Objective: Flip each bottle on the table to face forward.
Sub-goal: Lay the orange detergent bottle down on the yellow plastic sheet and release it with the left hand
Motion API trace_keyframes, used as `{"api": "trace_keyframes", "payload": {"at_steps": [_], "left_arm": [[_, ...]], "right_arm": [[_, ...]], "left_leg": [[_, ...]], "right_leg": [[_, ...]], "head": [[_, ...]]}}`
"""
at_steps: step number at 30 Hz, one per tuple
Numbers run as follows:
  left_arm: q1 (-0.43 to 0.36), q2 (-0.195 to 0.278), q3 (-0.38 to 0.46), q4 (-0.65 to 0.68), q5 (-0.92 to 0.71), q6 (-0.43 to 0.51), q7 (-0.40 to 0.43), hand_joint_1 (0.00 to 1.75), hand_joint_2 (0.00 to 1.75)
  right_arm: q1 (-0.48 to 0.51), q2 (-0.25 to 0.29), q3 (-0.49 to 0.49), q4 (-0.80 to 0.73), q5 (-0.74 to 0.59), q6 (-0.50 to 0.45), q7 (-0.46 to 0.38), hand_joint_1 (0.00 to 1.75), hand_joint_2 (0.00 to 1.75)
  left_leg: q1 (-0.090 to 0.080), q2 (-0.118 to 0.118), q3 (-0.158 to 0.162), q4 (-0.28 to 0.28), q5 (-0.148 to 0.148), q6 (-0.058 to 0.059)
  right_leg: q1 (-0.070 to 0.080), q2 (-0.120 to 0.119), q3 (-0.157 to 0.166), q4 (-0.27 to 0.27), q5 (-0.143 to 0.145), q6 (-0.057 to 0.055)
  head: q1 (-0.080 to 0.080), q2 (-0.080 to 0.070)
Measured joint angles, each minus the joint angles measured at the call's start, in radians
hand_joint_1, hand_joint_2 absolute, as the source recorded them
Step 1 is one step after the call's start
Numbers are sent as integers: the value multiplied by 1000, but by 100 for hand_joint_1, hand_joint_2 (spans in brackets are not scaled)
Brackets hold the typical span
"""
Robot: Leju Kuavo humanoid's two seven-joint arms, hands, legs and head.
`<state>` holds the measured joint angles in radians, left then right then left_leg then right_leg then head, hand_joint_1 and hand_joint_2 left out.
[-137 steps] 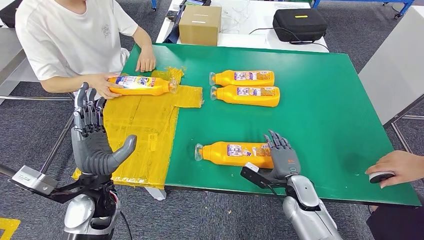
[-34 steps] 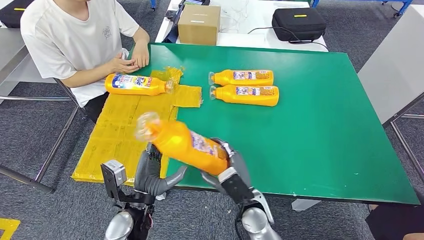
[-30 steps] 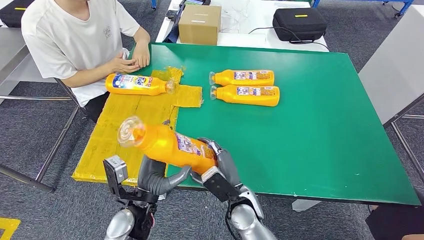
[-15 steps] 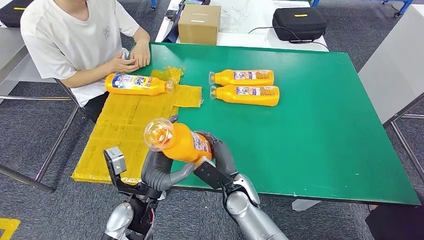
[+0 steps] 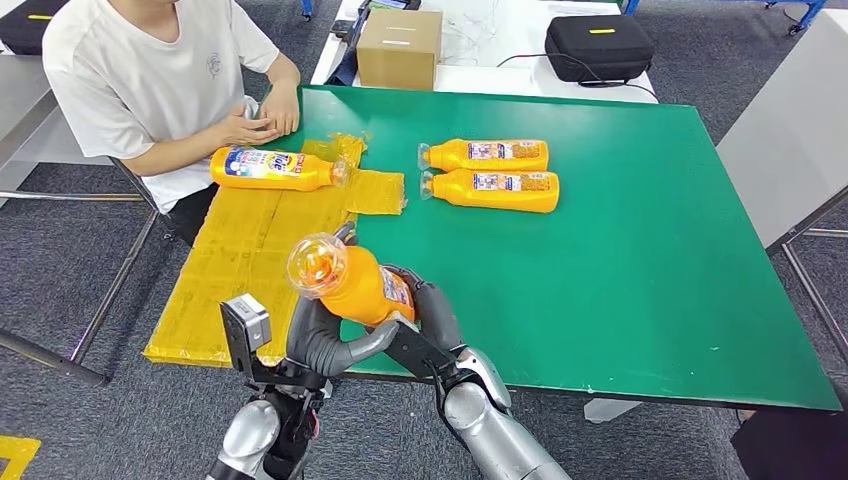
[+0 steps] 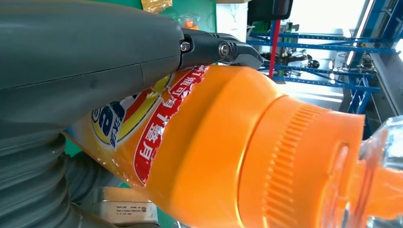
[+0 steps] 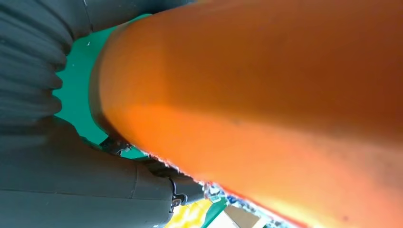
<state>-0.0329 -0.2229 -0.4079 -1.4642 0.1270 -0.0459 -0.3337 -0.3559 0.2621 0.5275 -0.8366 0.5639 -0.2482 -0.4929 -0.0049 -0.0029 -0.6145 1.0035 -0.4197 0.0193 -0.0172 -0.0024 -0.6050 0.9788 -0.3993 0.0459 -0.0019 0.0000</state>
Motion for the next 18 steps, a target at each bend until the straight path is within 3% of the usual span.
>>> {"api": "trace_keyframes", "payload": {"at_steps": [1, 4, 5, 8, 12, 15, 18], "left_arm": [[-3, 0, -1, 2, 0, 1, -2, 29, 175], [-11, -1, -4, 7, 1, 8, -13, 128, 175], [-13, -1, -5, 7, 4, 10, -17, 145, 175], [-21, -2, -2, 8, 19, 12, -23, 147, 175], [-26, -1, 2, 10, 36, 8, -24, 174, 175], [-30, -1, 10, 12, 85, -19, -21, 175, 175], [-39, 0, 26, 18, 180, -93, -5, 175, 175]], "right_arm": [[0, 0, 2, -1, -3, 1, -2, 175, 175], [0, 0, 6, -3, -10, 2, -12, 175, 175], [0, 0, 8, -4, -11, 2, -14, 175, 175], [0, 0, 19, -5, -12, 2, -20, 175, 175], [1, -1, 25, -7, -14, 3, -27, 175, 175], [1, -4, 32, -8, -16, 9, -48, 171, 175], [0, -12, 46, -12, -29, 24, -85, 155, 175]], "left_leg": [[0, 0, 0, 0, 0, 0], [0, 0, 0, 0, 0, 0], [0, 0, 0, 0, 0, 0], [0, 0, 0, 0, 0, 0], [0, 0, 0, 0, 0, 0], [0, 0, 0, 0, 0, 0], [0, 0, 0, 0, 0, 0]], "right_leg": [[0, 0, 0, 0, 0, 0], [0, 0, 0, 0, 0, 0], [0, 0, 0, 0, 0, 0], [0, 0, 0, 0, 0, 0], [0, 0, 0, 0, 0, 0], [0, 0, 0, 0, 0, 0], [0, 0, 0, 0, 0, 0]], "head": [[0, 0], [0, 0], [0, 0], [0, 0], [0, 0], [0, 0], [0, 0]]}}
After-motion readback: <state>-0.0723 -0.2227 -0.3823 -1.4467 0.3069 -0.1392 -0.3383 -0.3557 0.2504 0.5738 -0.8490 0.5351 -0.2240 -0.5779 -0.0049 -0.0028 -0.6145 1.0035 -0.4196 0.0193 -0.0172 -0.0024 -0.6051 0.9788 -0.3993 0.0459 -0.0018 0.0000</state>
